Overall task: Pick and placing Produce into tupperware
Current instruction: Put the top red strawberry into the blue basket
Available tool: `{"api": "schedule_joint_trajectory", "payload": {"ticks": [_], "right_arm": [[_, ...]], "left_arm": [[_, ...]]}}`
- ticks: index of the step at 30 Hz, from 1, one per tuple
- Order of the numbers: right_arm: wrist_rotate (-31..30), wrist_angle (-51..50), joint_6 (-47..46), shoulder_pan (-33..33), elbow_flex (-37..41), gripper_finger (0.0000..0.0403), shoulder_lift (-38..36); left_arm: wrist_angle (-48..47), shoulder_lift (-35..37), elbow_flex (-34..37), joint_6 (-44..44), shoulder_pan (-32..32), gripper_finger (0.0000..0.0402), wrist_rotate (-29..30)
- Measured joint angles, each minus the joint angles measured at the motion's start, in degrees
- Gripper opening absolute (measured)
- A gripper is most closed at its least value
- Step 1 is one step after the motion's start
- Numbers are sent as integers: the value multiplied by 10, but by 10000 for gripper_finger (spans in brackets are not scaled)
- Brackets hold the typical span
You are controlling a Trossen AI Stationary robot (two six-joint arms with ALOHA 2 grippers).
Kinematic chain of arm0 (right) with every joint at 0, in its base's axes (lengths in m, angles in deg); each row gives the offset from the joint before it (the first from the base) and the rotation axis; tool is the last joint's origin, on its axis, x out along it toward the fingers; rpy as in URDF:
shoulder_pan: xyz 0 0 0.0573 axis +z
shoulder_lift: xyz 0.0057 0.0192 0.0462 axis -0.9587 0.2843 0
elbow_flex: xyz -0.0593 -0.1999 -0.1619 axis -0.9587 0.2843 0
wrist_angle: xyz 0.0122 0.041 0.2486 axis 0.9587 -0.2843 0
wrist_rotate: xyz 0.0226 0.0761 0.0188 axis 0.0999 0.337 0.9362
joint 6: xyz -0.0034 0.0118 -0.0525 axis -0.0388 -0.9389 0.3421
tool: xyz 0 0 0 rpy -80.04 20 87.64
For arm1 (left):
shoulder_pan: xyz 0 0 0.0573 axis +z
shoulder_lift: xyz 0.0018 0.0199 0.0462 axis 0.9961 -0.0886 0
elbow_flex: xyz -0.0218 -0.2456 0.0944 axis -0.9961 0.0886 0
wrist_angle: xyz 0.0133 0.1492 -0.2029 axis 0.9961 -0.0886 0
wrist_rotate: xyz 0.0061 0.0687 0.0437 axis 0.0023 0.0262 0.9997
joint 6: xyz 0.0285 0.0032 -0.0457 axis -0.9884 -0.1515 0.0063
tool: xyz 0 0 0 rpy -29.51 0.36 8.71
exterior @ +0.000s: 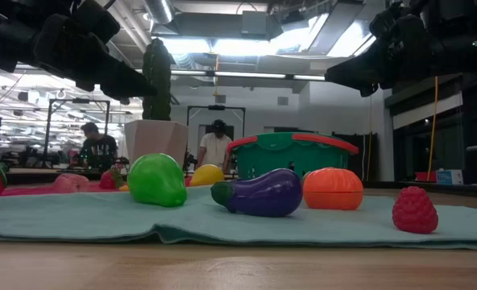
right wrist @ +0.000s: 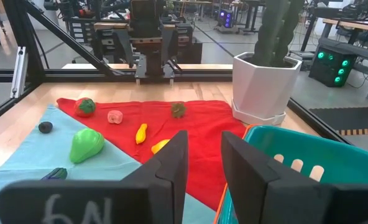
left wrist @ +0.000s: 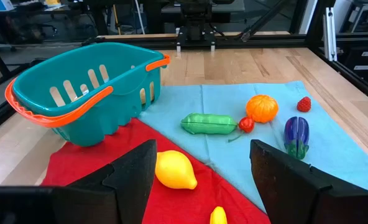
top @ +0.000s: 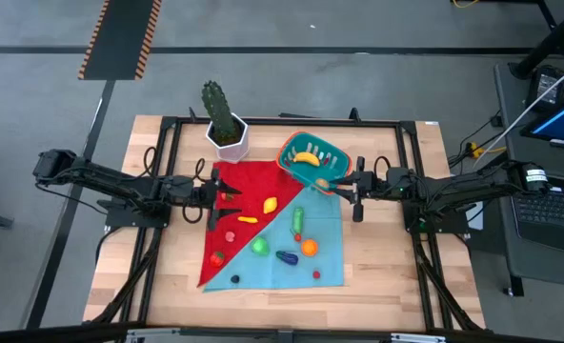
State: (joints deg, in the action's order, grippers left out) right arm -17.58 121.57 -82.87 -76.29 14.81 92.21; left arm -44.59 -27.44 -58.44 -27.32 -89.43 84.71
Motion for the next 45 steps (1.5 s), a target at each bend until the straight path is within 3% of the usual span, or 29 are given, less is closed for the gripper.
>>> {"api": "schedule_joint_trajectory", "payload": {"ticks": [15,23,28,34,39,45], "right_arm": [[0,-1,0,0,0,98,0],[0,-1,0,0,0,98,0],[-1,-1,0,0,0,98,0],[-1,-1,0,0,0,98,0],[-1,-1,1,0,0,98,0],[-1,-1,1,0,0,98,0]], "left_arm": [[-13,0,0,-9,-13,247,-5],[-134,0,0,17,-12,247,66],[-173,0,-7,41,-12,247,71],[-385,0,-82,68,6,247,91],[-489,0,-136,68,35,247,89],[-525,0,-146,67,72,244,40]]}}
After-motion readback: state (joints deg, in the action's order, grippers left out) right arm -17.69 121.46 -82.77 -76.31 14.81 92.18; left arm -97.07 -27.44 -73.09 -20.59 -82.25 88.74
